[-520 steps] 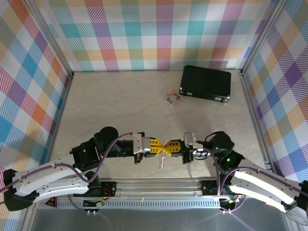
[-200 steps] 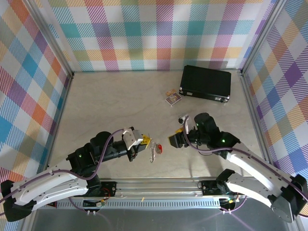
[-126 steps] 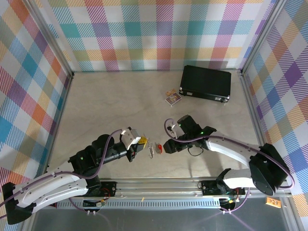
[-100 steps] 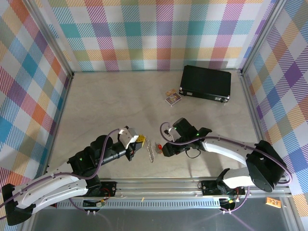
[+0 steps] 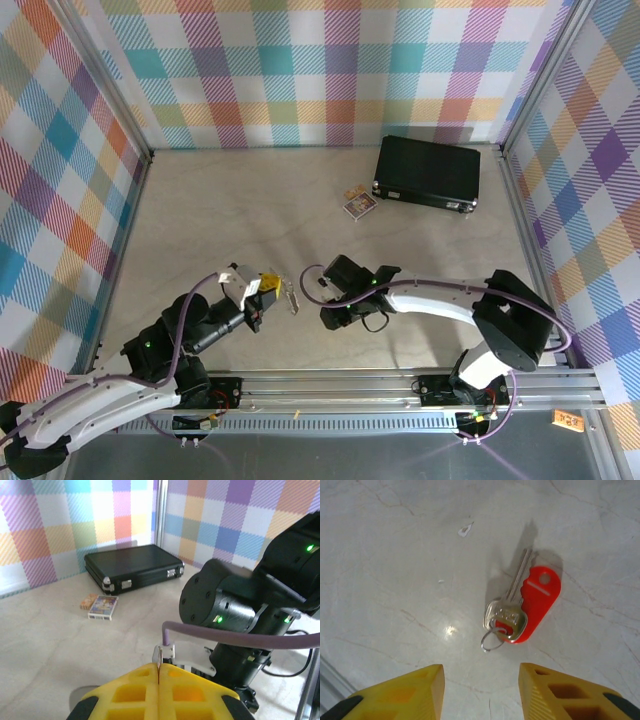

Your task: Put the keys on the keyring

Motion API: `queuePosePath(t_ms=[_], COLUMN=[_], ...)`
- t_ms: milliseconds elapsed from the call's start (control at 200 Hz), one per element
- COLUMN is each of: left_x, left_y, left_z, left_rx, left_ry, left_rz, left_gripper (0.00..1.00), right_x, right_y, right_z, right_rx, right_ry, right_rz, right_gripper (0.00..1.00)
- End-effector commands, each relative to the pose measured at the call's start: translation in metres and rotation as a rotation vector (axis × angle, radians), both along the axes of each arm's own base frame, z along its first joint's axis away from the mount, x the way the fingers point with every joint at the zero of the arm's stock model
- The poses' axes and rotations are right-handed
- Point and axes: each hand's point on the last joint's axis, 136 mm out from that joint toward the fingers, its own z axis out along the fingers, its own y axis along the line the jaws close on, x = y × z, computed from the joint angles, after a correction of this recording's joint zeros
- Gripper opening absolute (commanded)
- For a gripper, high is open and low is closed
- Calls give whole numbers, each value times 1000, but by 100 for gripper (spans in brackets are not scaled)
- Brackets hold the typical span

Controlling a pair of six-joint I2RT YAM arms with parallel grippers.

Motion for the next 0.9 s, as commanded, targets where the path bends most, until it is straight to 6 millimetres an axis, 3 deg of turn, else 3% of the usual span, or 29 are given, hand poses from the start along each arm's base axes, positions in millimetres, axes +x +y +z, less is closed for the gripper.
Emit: queuePosePath(t_ms=[0, 575, 895], left_x=[4, 1, -1], left_y=[9, 29, 35], left_z=[-7, -12, -6], left_rx=[-5, -51, -70], left_ry=[6, -27, -55], left_rz=[48, 97, 106], left_gripper=[0, 0, 0], right_x=[6, 5, 7], right_y=[5, 12, 2], right_z=[1, -15, -19], right_rx=[-34, -143, -227], right_ry=[-10, -4, -30], right_rz=[-26, -12, 0], right_gripper=[42, 30, 27])
